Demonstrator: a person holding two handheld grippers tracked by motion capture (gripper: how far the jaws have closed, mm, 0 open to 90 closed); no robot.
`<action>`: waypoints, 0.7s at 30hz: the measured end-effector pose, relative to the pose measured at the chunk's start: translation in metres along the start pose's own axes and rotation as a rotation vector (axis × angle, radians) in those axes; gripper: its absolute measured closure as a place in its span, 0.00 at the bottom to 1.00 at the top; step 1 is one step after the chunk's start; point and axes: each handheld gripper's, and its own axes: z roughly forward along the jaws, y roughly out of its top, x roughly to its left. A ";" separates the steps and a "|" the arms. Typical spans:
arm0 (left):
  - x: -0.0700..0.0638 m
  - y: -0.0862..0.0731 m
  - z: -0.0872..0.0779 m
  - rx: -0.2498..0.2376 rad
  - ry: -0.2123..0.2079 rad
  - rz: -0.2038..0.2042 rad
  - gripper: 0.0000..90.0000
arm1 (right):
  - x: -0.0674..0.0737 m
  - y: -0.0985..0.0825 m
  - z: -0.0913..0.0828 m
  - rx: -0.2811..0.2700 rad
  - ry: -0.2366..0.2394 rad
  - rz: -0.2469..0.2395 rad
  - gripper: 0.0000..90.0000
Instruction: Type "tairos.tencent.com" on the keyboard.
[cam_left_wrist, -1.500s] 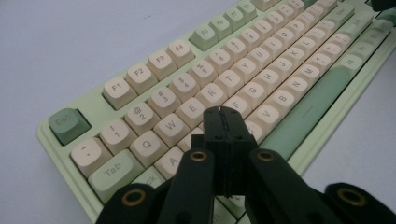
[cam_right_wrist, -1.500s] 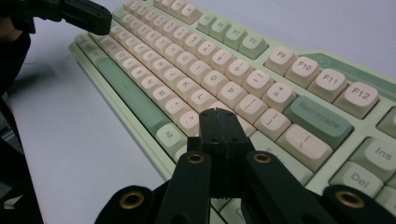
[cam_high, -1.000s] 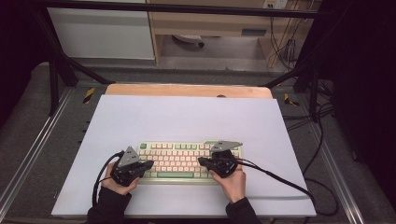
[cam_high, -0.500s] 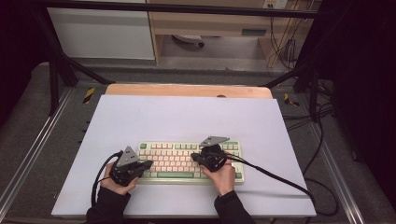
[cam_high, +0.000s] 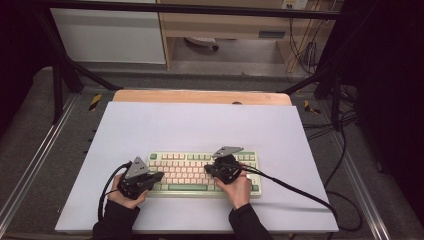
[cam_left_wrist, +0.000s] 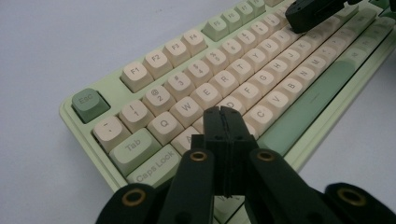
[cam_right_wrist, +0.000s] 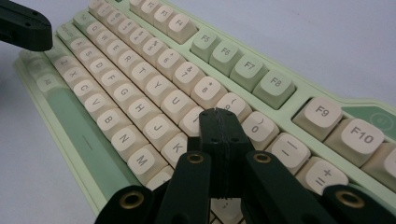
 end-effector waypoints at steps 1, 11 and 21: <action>0.000 0.000 0.000 0.000 0.000 0.001 1.00 | 0.000 0.000 0.001 0.007 -0.001 -0.001 1.00; 0.000 0.000 0.000 -0.002 0.001 0.000 1.00 | 0.001 0.003 -0.011 -0.013 0.014 -0.007 1.00; 0.000 0.001 -0.001 -0.004 0.003 -0.001 1.00 | 0.004 0.003 -0.031 -0.013 0.031 -0.036 1.00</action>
